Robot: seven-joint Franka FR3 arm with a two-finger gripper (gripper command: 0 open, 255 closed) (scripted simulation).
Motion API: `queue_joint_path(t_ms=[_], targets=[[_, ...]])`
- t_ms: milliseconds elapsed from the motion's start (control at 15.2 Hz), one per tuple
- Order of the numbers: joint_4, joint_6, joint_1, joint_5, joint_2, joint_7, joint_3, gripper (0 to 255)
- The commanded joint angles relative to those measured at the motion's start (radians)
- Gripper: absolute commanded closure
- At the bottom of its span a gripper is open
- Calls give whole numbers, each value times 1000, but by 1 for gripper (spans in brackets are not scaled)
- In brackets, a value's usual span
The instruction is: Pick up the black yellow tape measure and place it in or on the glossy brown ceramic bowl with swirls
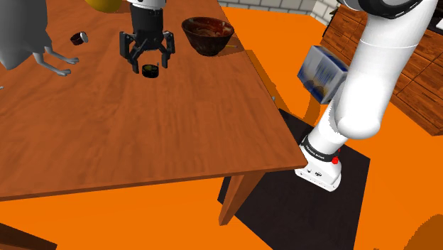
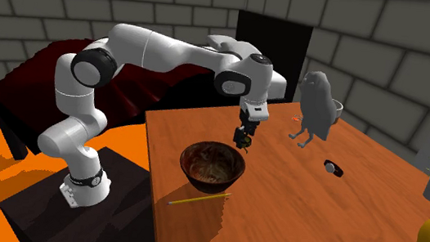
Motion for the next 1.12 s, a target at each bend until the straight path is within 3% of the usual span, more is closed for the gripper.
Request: queue_joint_path(t_ms=[0, 594, 1056], targets=[[0, 0, 0, 0, 0, 0, 0, 255], [0, 0, 0, 0, 0, 0, 0, 255], [92, -92, 2, -2, -2, 11, 2, 255]])
